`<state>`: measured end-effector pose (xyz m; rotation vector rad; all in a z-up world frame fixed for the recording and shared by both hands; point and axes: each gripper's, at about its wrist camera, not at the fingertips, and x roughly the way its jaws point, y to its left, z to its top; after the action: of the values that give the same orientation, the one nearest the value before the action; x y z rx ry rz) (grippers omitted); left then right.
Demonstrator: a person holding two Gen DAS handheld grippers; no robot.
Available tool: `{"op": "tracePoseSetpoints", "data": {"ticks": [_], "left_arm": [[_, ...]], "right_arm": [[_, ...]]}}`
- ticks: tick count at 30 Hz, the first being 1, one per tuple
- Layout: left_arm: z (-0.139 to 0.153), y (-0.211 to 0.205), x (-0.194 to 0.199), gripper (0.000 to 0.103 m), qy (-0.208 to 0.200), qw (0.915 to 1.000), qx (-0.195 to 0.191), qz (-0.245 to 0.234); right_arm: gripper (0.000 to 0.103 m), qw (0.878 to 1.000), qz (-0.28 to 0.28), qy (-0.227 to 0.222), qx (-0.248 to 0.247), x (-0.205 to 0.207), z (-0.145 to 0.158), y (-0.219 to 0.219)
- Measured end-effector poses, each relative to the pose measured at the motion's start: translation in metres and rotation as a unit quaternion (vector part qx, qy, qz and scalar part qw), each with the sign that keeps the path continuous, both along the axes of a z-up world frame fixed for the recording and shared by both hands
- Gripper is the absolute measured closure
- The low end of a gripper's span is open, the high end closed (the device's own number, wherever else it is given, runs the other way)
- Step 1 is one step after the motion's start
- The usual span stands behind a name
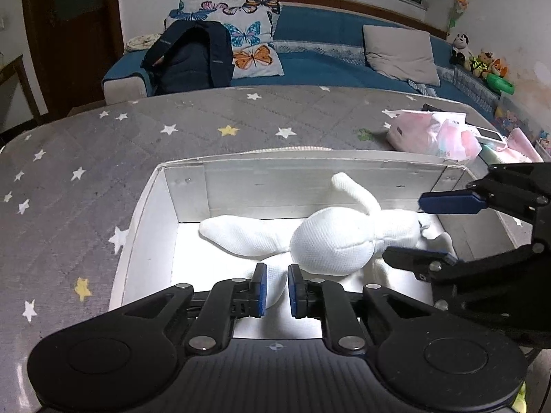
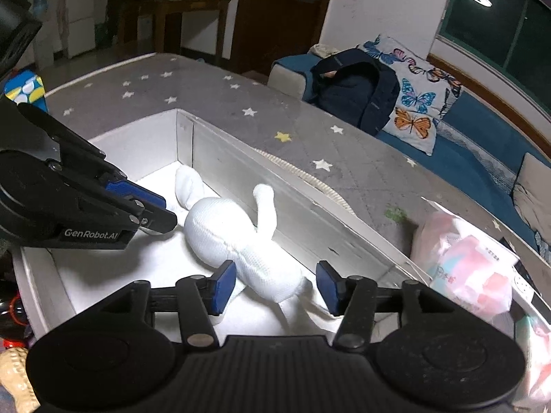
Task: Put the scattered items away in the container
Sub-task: 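Open both grippers to release the rabbit inside the box, withdraw, then move the left gripper down to the green round toy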
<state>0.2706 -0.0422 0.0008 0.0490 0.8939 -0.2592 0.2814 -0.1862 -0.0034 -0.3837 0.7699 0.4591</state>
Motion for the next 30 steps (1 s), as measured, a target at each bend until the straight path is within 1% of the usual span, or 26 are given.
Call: {"op": "tracePoseSetpoints", "data": {"ticks": [2, 5, 7, 9, 11, 13, 16, 18, 23, 27, 30], "left_arm": [[0.004, -0.001, -0.004, 0.088, -0.005, 1.0, -0.001, 0.002], [0.011, -0.001, -0.015, 0.088, -0.015, 0.9999, -0.001, 0.005], [0.017, -0.002, -0.025, 0.087, -0.024, 0.9997, -0.006, 0.005], [0.022, -0.001, -0.035, 0.085, -0.032, 0.9994, -0.012, 0.006], [0.028, 0.0, -0.047, 0.086, -0.041, 0.999, -0.017, 0.005], [0.033, -0.001, -0.061, 0.085, -0.052, 0.9984, -0.021, 0.002], [0.039, -0.002, -0.082, 0.085, -0.063, 0.9976, -0.029, 0.0], [0.041, -0.003, -0.095, 0.084, -0.068, 0.997, -0.038, -0.004], [0.04, -0.009, -0.127, 0.084, -0.073, 0.9961, -0.046, -0.015], [0.039, -0.009, -0.147, 0.083, -0.073, 0.9954, -0.059, -0.019], [0.038, -0.008, -0.159, 0.082, -0.07, 0.995, -0.068, -0.018]], "right_arm": [[0.045, 1.0, -0.005, -0.008, 0.009, -0.007, 0.005, -0.003], [0.035, 0.999, -0.01, -0.024, 0.023, -0.021, 0.013, -0.007], [0.032, 0.999, -0.012, -0.041, 0.031, -0.033, 0.019, -0.009], [0.024, 0.998, -0.013, -0.054, 0.041, -0.046, 0.025, -0.012], [0.023, 0.996, -0.015, -0.068, 0.049, -0.061, 0.03, -0.014], [0.019, 0.995, -0.016, -0.079, 0.064, -0.077, 0.036, -0.018], [0.016, 0.992, -0.021, -0.094, 0.082, -0.1, 0.043, -0.023], [0.009, 0.99, -0.026, -0.105, 0.091, -0.115, 0.045, -0.025], [0.0, 0.986, -0.036, -0.126, 0.1, -0.152, 0.048, -0.032], [0.0, 0.985, -0.044, -0.133, 0.097, -0.175, 0.044, -0.038], [0.0, 0.984, -0.053, -0.133, 0.103, -0.191, 0.038, -0.045]]}}
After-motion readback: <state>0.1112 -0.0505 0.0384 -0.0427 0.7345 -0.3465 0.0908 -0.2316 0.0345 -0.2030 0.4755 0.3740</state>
